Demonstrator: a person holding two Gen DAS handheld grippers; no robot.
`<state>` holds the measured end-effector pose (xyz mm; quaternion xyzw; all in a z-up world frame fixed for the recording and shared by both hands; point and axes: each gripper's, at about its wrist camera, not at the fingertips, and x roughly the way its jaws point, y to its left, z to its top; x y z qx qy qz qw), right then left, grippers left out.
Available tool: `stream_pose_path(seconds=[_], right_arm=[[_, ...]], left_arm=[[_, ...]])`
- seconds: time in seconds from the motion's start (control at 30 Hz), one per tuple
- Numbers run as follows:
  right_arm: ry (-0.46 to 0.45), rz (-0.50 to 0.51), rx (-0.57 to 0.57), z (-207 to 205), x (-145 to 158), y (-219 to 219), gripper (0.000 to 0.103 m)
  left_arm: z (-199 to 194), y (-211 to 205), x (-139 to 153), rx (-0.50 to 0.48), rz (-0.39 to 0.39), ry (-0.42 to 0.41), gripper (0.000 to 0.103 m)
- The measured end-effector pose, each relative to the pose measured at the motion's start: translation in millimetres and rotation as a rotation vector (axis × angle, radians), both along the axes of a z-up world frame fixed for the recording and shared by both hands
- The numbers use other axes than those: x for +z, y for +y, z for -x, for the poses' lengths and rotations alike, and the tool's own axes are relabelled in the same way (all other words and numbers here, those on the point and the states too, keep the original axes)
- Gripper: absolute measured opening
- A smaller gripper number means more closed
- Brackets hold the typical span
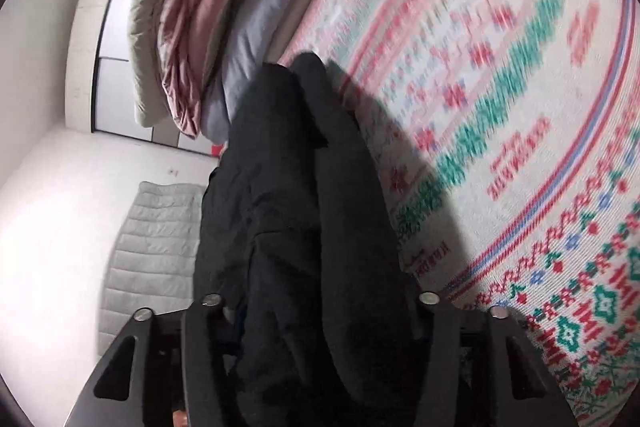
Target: Fold large clothes
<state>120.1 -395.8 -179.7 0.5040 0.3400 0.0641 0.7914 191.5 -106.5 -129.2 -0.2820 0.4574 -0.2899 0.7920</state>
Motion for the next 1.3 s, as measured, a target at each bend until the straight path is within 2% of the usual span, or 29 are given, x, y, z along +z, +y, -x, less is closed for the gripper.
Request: stream_pose_path(seconds=[0.13, 0.27, 0.37, 0.47, 0.53, 0.6, 0.63, 0.7, 0.77, 0.8, 0.83, 0.87, 0.93, 1.07, 1.17, 1.23, 1.3], right_arm=[[-0.088, 0.036, -0.021, 5.3, 24.4, 7.6, 0.042], [-0.186, 0.084, -0.022, 22.5, 56.5, 6.3, 0.042], [-0.264, 0.120, -0.052, 44.4, 81.1, -4.3, 0.042], [-0.356, 0.161, -0.145, 80.6, 106.6, -26.4, 0.042], [-0.414, 0.180, -0.226, 107.1, 120.1, -45.9, 0.042], [-0.420, 0.190, -0.295, 124.6, 125.0, -63.2, 0.042], [-0.407, 0.194, -0.336, 131.0, 123.9, -72.0, 0.043], [-0.327, 0.203, -0.414, 134.0, 110.0, -91.6, 0.052], [-0.134, 0.235, -0.468, 123.8, 86.6, -107.9, 0.057], [-0.021, 0.239, -0.484, 117.6, 69.4, -117.0, 0.057], [0.076, 0.225, -0.500, 112.8, 52.5, -124.0, 0.057], [0.126, 0.177, -0.498, 110.5, 36.7, -130.8, 0.061], [0.088, 0.078, -0.483, 113.2, 31.3, -137.0, 0.061], [0.078, 0.278, -0.524, 122.8, 70.4, -120.9, 0.061], [0.076, 0.350, -0.515, 130.4, 89.2, -104.7, 0.061], [0.092, 0.421, -0.484, 129.2, 98.8, -90.7, 0.061], [0.150, 0.515, -0.441, 125.2, 100.7, -78.2, 0.061]], left_arm=[[8.6, -8.0, 24.2, -0.018, 0.035, -0.094, 0.070], [19.3, -28.7, 52.4, -0.080, 0.061, -0.193, 0.069], [23.2, -59.0, 78.4, -0.147, 0.098, -0.275, 0.069], [22.7, -102.8, 106.3, -0.254, 0.159, -0.372, 0.069], [18.0, -127.3, 112.0, -0.310, 0.182, -0.389, 0.070], [3.8, -158.4, 106.1, -0.361, 0.180, -0.352, 0.074], [-3.5, -170.6, 98.5, -0.374, 0.161, -0.327, 0.078], [-26.5, -200.3, 64.3, -0.400, 0.063, -0.232, 0.082], [-44.2, -220.3, 20.2, -0.397, -0.077, -0.089, 0.081], [-48.4, -221.1, -2.7, -0.352, -0.149, -0.034, 0.082], [-48.0, -214.3, -6.0, -0.334, -0.118, -0.048, 0.081], [-44.4, -201.6, -4.6, -0.314, -0.056, -0.073, 0.081], [-38.0, -190.1, 2.0, -0.297, -0.045, -0.096, 0.081], [-6.7, -175.0, 32.5, -0.279, -0.099, -0.245, 0.081], [26.8, -166.6, 49.4, -0.275, -0.121, -0.357, 0.081], [42.5, -167.3, 47.3, -0.306, -0.127, -0.376, 0.081], [46.4, -179.0, 32.5, -0.349, -0.165, -0.331, 0.081]])
